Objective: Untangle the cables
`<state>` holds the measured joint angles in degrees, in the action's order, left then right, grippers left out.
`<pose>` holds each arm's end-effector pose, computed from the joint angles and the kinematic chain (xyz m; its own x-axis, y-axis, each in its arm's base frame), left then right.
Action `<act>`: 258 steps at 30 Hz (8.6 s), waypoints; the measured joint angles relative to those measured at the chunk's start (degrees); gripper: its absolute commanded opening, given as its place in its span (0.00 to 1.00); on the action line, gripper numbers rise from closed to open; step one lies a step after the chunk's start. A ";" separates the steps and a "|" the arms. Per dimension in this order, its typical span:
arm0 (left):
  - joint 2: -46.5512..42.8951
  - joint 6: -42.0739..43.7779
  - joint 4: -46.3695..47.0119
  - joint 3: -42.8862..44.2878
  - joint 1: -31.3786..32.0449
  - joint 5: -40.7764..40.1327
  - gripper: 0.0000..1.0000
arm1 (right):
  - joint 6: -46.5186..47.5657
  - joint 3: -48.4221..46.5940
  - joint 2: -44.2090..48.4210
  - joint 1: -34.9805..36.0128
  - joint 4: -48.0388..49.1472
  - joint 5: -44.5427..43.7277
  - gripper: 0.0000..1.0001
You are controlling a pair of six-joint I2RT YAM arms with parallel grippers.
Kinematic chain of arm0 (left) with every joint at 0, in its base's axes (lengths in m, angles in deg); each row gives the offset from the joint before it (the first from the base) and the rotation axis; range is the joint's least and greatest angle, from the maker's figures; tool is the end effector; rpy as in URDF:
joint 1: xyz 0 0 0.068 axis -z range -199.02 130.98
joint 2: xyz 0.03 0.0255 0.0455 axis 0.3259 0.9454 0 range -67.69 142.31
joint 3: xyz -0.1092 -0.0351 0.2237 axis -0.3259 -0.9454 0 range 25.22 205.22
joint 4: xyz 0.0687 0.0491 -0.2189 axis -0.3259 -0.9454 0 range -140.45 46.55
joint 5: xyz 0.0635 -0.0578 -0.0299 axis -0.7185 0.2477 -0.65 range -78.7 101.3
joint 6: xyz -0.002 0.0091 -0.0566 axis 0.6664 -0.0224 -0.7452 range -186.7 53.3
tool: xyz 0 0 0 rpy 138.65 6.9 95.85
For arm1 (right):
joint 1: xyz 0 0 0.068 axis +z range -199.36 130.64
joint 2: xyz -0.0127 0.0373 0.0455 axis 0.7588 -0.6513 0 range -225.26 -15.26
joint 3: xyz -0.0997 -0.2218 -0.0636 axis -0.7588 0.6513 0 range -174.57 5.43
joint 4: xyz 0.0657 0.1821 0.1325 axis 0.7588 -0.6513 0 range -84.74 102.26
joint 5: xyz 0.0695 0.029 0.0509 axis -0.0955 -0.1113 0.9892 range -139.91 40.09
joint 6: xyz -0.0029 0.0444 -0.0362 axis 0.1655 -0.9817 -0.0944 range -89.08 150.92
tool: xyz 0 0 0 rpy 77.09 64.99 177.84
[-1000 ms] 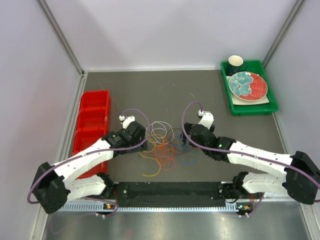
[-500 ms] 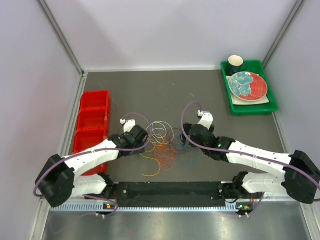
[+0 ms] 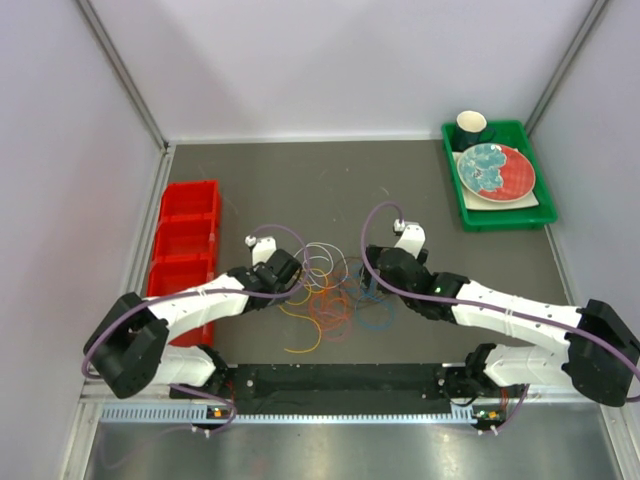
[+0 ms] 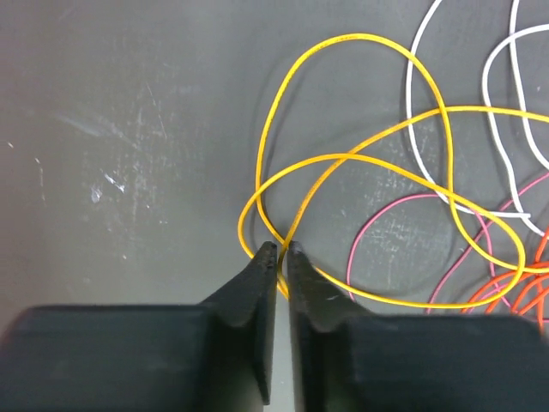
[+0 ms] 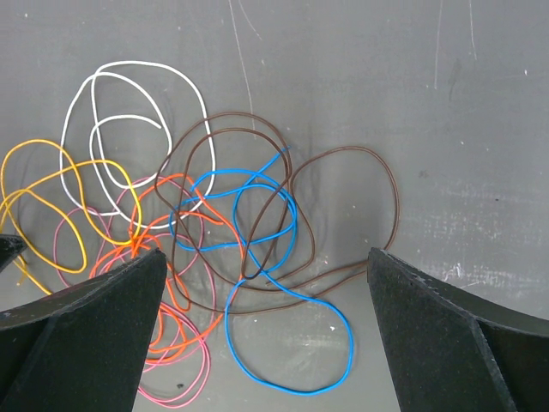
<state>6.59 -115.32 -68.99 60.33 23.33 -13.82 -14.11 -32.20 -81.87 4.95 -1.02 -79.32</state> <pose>0.1648 -0.1270 0.1561 -0.7989 -0.1909 -0.5704 -0.1867 0.9802 -0.0667 0.1464 0.1697 0.2096 -0.6278 0.1825 -0.7567 -0.0726 0.9542 0.2903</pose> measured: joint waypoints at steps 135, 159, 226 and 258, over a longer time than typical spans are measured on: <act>3.89 21.40 -11.43 40.22 -20.81 -1.42 0.85 | 1.95 0.00 -0.52 0.00 1.77 0.83 0.99; -9.46 7.56 -4.00 4.68 3.28 19.63 0.56 | 1.29 0.00 0.22 0.00 1.60 0.81 0.99; 10.78 -6.84 -8.85 11.74 14.80 0.85 0.48 | 1.27 0.00 -0.59 0.00 1.16 1.07 0.99; 13.70 -10.16 -9.27 11.80 16.26 -1.95 0.00 | 1.27 0.00 -0.59 0.00 0.20 1.11 0.99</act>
<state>20.29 -125.49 -78.25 72.13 39.59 -15.77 -12.85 -32.20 -82.46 4.95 -0.83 -78.20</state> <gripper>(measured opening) 0.009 0.988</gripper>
